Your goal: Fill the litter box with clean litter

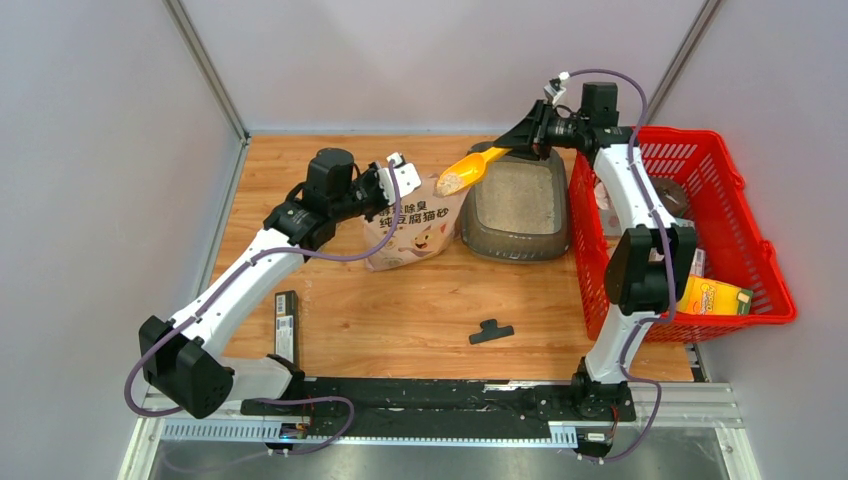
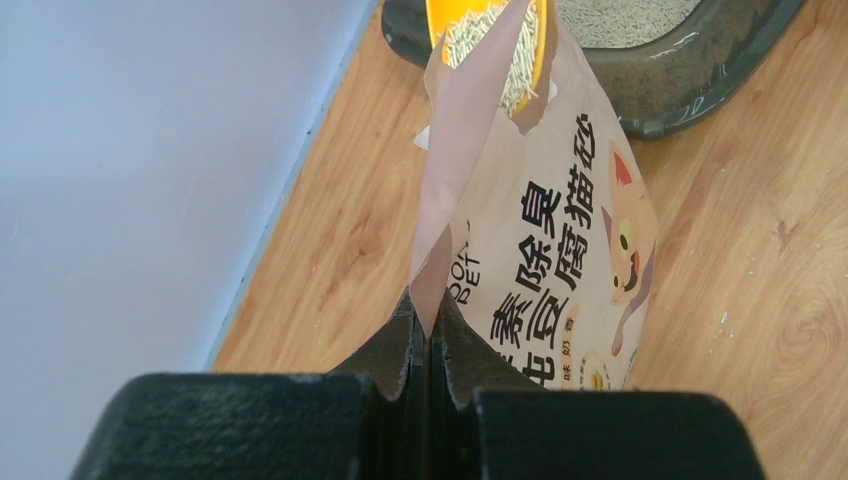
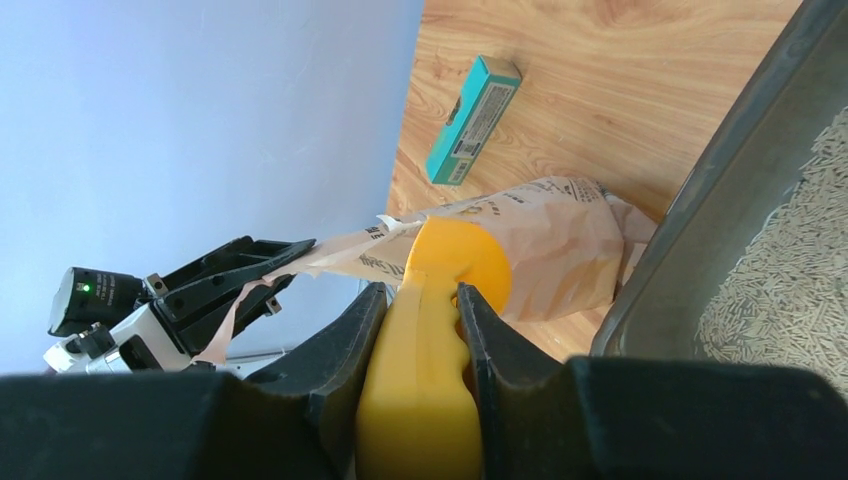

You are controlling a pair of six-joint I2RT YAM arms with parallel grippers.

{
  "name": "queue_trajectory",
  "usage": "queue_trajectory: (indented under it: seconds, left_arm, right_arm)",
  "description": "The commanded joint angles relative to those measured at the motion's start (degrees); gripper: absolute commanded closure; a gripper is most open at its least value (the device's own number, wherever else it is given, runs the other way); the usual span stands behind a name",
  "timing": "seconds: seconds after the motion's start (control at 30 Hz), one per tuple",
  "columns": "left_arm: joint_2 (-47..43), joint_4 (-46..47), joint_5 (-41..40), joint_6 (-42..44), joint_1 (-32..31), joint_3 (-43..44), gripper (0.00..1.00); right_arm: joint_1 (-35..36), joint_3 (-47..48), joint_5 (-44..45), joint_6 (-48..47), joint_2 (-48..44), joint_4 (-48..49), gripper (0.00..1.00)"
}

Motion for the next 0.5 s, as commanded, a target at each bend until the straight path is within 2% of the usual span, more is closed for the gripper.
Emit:
queue_trajectory:
  seconds: [0.0,0.47]
  left_arm:
    - [-4.8,13.2,2.2,2.4,-0.1,4.1,1.0]
    - [-1.2,12.9,2.4,3.0,-0.1,6.4,1.0]
  right_arm:
    - [-1.5,0.0,-2.1,2.4,-1.9,4.6,1.0]
    - [-9.0,-1.5,-6.5,9.2,-2.8,10.4,1.0]
